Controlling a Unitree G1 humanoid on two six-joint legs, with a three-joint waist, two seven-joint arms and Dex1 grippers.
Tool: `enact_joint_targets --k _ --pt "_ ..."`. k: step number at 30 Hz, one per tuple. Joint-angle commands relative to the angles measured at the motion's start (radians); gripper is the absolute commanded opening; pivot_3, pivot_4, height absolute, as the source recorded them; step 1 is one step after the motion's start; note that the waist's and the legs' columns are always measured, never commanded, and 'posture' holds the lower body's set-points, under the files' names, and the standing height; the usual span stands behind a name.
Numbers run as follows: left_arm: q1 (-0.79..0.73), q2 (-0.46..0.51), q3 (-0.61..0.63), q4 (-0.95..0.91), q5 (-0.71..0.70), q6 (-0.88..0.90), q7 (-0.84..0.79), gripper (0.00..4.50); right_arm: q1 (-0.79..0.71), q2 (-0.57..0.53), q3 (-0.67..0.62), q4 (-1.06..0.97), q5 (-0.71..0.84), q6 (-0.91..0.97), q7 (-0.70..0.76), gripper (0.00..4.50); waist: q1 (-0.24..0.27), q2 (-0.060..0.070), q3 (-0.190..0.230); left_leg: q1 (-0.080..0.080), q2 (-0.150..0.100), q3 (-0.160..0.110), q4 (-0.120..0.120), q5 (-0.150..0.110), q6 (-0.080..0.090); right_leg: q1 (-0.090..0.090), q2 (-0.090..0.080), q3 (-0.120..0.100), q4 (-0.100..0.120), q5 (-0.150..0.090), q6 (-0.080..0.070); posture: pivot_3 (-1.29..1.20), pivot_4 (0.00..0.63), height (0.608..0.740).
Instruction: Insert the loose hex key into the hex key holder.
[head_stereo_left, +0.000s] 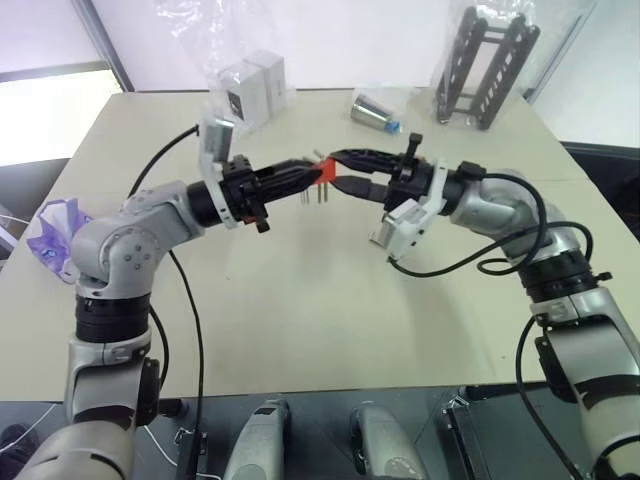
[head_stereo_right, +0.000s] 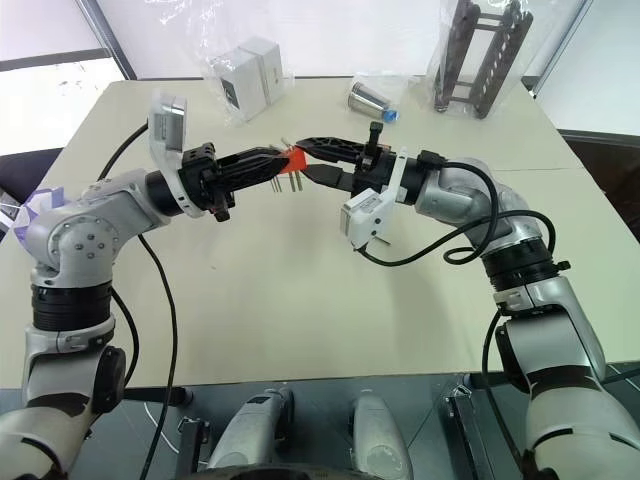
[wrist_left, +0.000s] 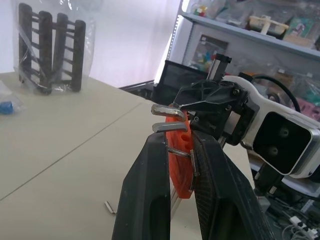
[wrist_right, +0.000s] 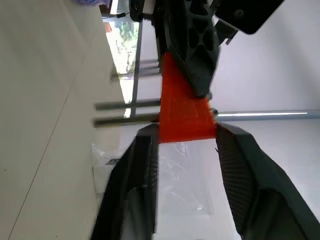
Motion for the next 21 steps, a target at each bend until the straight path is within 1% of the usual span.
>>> enact_joint_targets --k 1,2,3,7,8,11,14,15,17,19,21 --pt "-0.009 0.007 0.000 -0.025 0.006 -0.013 -0.005 0.12 -0.019 -0.006 -0.025 -0.039 0.037 0.008 0.008 3.55 0.000 0.000 0.000 0.000 0.000 0.000 0.000 0.000 0.000 0.000 0.000 0.000 0.000 0.000 0.000 0.00 0.150 0.740" --pt "-0.010 0.006 0.000 -0.025 0.008 -0.013 -0.006 0.12 -0.018 -0.006 -0.025 -0.041 0.039 0.010 0.011 4.10 0.000 0.000 0.000 0.000 0.000 0.000 0.000 0.000 0.000 0.000 0.000 0.000 0.000 0.000 0.000 0.00 0.150 0.740" --pt "-0.008 0.006 -0.002 -0.027 0.011 -0.014 -0.005 0.12 -0.014 -0.008 -0.026 -0.044 0.043 0.015 0.015 4.48 0.000 0.000 0.000 0.000 0.000 0.000 0.000 0.000 0.000 0.000 0.000 0.000 0.000 0.000 0.000 0.00 0.150 0.740" --pt "-0.002 0.011 -0.003 -0.031 0.020 -0.020 -0.006 0.12 0.004 -0.020 -0.024 -0.047 0.089 0.065 0.068 4.48 0.000 0.000 0.000 0.000 0.000 0.000 0.000 0.000 0.000 0.000 0.000 0.000 0.000 0.000 0.000 0.00 0.150 0.740" --pt "0.001 0.014 0.000 -0.033 0.023 -0.021 -0.005 0.12 0.018 -0.021 -0.028 -0.045 0.128 0.124 0.105 4.48 0.000 0.000 0.000 0.000 0.000 0.000 0.000 0.000 0.000 0.000 0.000 0.000 0.000 0.000 0.000 0.00 0.150 0.740" --pt "0.011 0.023 0.013 -0.045 0.025 -0.022 0.004 0.12 0.084 -0.001 -0.061 -0.085 0.304 0.471 0.255 4.48 0.003 0.000 0.000 0.000 0.000 -0.001 0.001 0.000 0.000 0.001 0.000 0.000 0.000 0.000 0.000 0.00 0.150 0.740" --pt "0.024 0.029 0.022 -0.067 0.021 -0.017 0.017 0.12 0.140 0.014 -0.098 -0.193 0.437 0.898 0.350 4.48 0.006 0.000 0.000 0.000 0.000 -0.001 0.001 0.000 0.000 0.002 -0.001 0.000 0.000 0.000 0.000 0.00 0.150 0.740" --pt "0.028 0.031 0.024 -0.073 0.020 -0.017 0.021 0.12 0.150 0.018 -0.108 -0.226 0.466 0.997 0.365 4.48 0.007 0.000 0.000 0.000 0.000 -0.001 0.001 0.000 0.000 0.001 -0.001 0.000 0.000 0.000 0.000 0.00 0.150 0.740" --pt "0.039 0.032 0.028 -0.093 0.012 -0.011 0.033 0.12 0.163 0.032 -0.125 -0.296 0.536 1.265 0.379 4.48 0.008 0.000 0.000 0.000 0.000 -0.001 0.001 0.000 0.000 0.001 -0.001 0.000 0.000 0.000 0.000 0.00 0.150 0.740" --pt "0.050 0.032 0.032 -0.111 0.005 -0.004 0.047 0.12 0.164 0.060 -0.146 -0.348 0.593 1.504 0.358 4.48 0.006 0.000 0.000 0.000 0.000 -0.001 0.000 0.000 0.000 0.000 -0.001 0.000 0.000 0.000 0.000 0.00 0.150 0.740" --pt "0.059 0.032 0.034 -0.126 0.001 0.000 0.060 0.12 0.159 0.076 -0.154 -0.378 0.626 1.667 0.345 4.48 0.007 0.000 0.000 0.000 0.000 -0.001 0.000 0.000 0.000 0.000 -0.001 0.000 0.000 0.000 0.000 0.00 0.150 0.740"
